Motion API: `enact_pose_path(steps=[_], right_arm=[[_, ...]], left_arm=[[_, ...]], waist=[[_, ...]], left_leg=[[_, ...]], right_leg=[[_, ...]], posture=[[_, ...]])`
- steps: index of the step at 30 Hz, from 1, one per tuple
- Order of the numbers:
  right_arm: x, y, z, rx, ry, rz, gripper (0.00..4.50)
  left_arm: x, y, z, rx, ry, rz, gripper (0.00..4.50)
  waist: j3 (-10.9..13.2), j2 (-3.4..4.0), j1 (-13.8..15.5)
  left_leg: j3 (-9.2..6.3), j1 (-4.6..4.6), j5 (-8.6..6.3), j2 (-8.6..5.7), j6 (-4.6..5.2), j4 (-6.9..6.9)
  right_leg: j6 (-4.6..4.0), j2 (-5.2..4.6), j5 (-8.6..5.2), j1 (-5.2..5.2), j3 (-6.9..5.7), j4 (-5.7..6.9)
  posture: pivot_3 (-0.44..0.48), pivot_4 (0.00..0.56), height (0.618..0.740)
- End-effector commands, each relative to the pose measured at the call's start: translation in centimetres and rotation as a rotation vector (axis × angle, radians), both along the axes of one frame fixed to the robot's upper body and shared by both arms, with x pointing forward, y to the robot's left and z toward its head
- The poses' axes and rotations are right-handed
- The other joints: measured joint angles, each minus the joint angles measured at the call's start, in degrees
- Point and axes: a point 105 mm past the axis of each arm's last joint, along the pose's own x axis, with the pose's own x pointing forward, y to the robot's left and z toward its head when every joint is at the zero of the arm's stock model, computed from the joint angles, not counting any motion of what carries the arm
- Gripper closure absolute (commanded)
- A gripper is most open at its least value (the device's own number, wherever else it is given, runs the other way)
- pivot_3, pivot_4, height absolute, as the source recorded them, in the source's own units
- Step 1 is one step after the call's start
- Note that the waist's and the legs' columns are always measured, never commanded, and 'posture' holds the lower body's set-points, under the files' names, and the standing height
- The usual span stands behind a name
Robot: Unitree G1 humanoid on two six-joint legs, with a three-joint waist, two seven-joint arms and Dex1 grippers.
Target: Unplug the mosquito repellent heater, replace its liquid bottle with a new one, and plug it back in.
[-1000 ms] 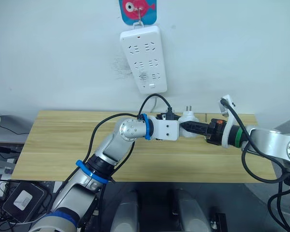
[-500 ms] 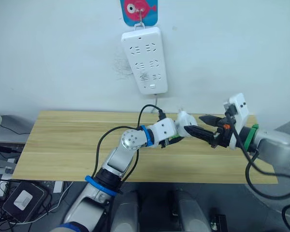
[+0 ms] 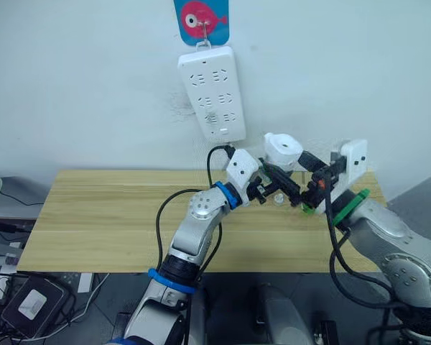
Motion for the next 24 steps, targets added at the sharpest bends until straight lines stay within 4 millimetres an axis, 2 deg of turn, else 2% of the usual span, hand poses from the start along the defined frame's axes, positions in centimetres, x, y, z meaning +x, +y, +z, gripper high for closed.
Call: enact_pose_path(steps=[1, 7, 10, 13, 19, 24], right_arm=[[0.2, 0.3, 0.7, 0.017, -0.032, -0.014, 0.0], [1.0, 0.5, 0.9, 0.055, -0.033, -0.028, 0.0], [1.0, 0.7, 1.2, 0.075, -0.038, -0.017, 0.55], [1.0, 0.7, 1.2, 0.069, -0.046, -0.015, 1.45], [1.1, 0.6, 1.1, 0.059, -0.052, -0.014, 1.47], [1.5, 0.1, 0.8, 0.043, -0.058, -0.047, 1.47]], left_arm=[[-0.8, -0.3, 1.5, -0.024, -0.057, -0.028, 2.24], [-1.0, -0.4, 1.6, -0.022, -0.064, -0.032, 2.24], [-1.0, -0.4, 1.5, -0.023, -0.062, -0.031, 2.24], [-1.1, -0.4, 1.5, -0.025, -0.059, -0.032, 2.24], [-1.1, -0.3, 1.4, -0.039, -0.046, -0.008, 2.24], [-1.3, 0.2, 0.7, -0.004, -0.038, -0.023, 0.67]], waist=[[-0.01, 0.0, -0.01], [-0.08, 0.02, 0.11], [-0.09, 0.03, 0.18], [-0.2, 0.04, 0.2], [-0.31, 0.05, 0.21], [-0.48, 0.03, 0.21]], left_leg=[[0.0, 0.0, 0.0, -0.01, 0.0, -0.01], [0.02, 0.0, 0.0, -0.01, 0.0, -0.01], [0.01, 0.01, 0.0, -0.01, 0.0, 0.0], [-0.01, 0.0, 0.0, -0.01, 0.0, -0.01], [-0.01, 0.01, 0.0, -0.01, 0.0, -0.01], [0.0, 0.01, 0.0, -0.01, 0.0, -0.01]], right_leg=[[0.0, 0.0, 0.0, 0.0, 0.0, 0.0], [0.0, 0.0, 0.0, 0.0, 0.0, 0.0], [0.0, 0.0, 0.0, 0.0, 0.0, 0.0], [0.0, 0.0, 0.0, 0.0, 0.0, 0.0], [0.0, -0.01, 0.0, 0.0, 0.01, 0.0], [0.0, 0.0, 0.0, 0.0, 0.0, 0.01]], posture=[[-0.083, 0.225, 0.74], [-0.067, 0.217, 0.74], [-0.067, 0.217, 0.74], [-0.061, 0.215, 0.74], [-0.054, 0.21, 0.74], [-0.054, 0.21, 0.74]])
